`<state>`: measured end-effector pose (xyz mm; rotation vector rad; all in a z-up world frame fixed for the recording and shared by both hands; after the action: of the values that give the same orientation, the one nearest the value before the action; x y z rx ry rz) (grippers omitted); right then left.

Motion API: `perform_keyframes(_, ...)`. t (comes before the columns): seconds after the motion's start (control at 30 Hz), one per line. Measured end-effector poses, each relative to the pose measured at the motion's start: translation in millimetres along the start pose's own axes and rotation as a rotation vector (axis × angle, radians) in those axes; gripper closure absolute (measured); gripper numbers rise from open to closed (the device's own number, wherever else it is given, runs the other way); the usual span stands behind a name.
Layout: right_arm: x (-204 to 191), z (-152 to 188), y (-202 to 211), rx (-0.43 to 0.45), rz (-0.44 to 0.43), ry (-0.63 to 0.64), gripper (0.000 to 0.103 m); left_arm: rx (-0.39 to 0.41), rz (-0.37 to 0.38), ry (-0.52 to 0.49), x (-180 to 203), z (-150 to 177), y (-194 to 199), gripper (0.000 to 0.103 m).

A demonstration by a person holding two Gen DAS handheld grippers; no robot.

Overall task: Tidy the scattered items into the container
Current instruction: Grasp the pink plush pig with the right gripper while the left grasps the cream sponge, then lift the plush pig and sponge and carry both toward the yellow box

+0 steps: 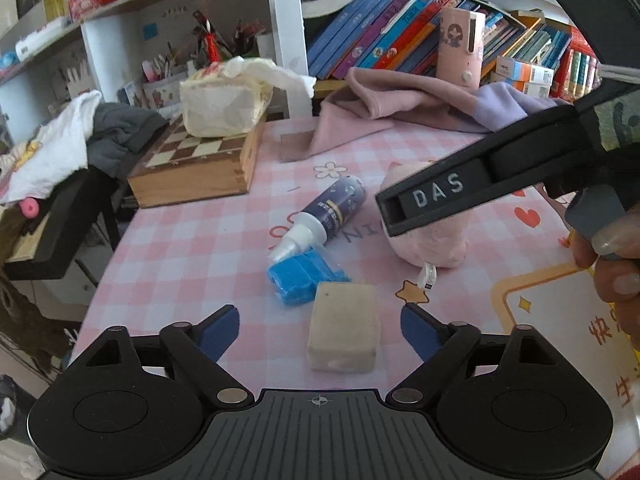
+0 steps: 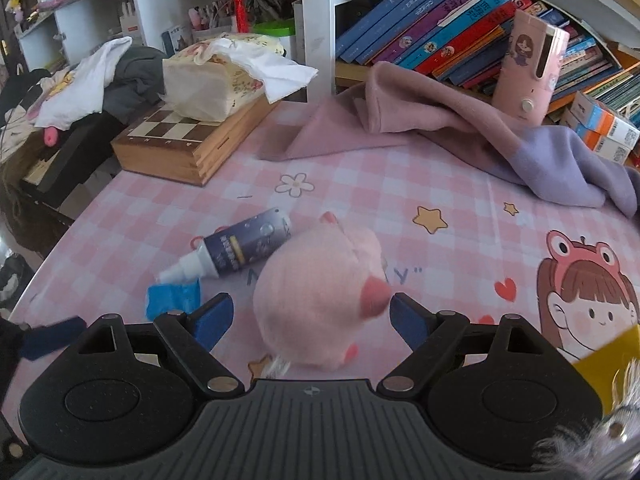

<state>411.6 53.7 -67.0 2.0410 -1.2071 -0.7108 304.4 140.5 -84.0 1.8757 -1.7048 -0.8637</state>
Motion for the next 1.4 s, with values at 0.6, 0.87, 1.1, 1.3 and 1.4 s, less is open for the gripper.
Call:
perform_keyframes(0.6,12,-2,-38,-0.064,-0.014,-0.047,0.034,-0.068,0.092,-0.012,8,7,-33,0.065)
perform_keyframes(0.87,4,-3,-17,-0.016,-0.026,-0.022,0.039,-0.047,0.107,0.006,4,4,-14,0.069)
perform_keyframes(1.1,0,6,22,0.02,-0.048,-0.045,0.039,-0.009,0.109,0.032,-3,5,16,0.07)
perform_keyframes(1.3,-7,23,57,0.054,-0.053,-0.03,0.039,0.019,0.124,0.051,-7,11,49,0.07)
perform_keyframes(1.4,-11,33,72,0.064,-0.049,-0.026,0.039,0.04,0.13,0.054,-7,16,68,0.07)
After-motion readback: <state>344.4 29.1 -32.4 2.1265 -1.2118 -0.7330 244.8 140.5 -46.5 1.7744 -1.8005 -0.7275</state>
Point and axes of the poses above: each gripper's, at about its wrist camera, not at the fingertips, and y roughly against the way its jaws point, x to its right, z to its underside, the point moved 4 cm from there along -y, roughly the way its jaws point, and after that the axes turned 6 degrees about -z, right-handed, at the moved point
